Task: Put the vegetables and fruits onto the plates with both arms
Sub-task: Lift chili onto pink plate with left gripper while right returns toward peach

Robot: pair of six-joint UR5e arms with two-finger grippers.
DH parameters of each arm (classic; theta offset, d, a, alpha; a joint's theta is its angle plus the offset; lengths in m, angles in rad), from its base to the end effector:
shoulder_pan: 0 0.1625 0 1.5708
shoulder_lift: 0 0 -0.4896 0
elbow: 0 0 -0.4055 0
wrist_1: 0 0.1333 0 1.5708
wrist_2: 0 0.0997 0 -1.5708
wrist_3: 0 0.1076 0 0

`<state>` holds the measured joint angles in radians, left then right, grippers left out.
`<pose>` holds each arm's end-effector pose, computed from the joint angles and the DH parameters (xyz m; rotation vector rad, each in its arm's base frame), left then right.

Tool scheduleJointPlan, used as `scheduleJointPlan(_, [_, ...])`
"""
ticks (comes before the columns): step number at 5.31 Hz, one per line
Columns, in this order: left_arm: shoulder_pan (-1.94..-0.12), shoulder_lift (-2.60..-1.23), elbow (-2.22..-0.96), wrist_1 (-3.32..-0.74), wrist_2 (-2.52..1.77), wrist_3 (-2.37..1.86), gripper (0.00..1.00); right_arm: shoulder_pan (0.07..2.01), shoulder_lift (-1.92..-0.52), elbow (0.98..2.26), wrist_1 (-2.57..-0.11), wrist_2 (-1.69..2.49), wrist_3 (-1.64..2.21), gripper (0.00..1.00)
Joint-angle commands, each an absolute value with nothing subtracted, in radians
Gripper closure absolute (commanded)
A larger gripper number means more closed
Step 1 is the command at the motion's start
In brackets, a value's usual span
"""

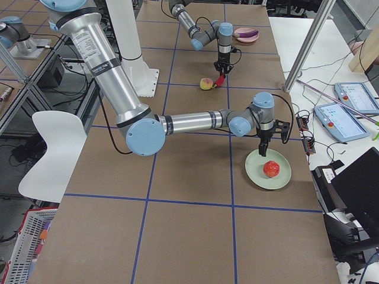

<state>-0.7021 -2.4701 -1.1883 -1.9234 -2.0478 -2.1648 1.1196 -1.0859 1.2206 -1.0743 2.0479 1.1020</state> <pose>0.6125 -0.6280 0.2523 -0.4173 0.9139 -0.9845 -0.2589 -0.7268 0.5595 0.1195 -0.7694 0.4675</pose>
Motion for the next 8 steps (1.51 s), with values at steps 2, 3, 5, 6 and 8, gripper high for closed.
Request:
scheduleJointPlan(2, [-0.933, -2.395, -1.183, -1.835, -2.114, -1.755, 1.0, 0.816, -1.109, 1.516, -1.071, 2.041, 1.571, 0.0])
scheduleJointPlan(3, [-1.024, -2.346, -1.152, -1.83, -2.112, -1.589, 1.0, 0.723, -1.101, 1.581, -1.078, 1.984, 1.665, 0.0])
scheduleJointPlan(5, [-1.154, -2.341, -0.958, -1.845, -2.102, -1.266, 1.0, 0.585, -1.091, 1.646, -1.078, 1.856, 1.778, 0.0])
scheduleJointPlan(6, [-1.181, -2.341, -0.906, -1.862, -2.102, -1.209, 1.0, 0.58, -1.089, 1.658, -1.08, 1.855, 1.802, 0.0])
scheduleJointPlan(8, [-1.215, -2.344, -0.721, -2.061, -2.1, -1.111, 0.39, 0.575, -1.091, 1.657, -1.08, 1.855, 1.805, 0.0])
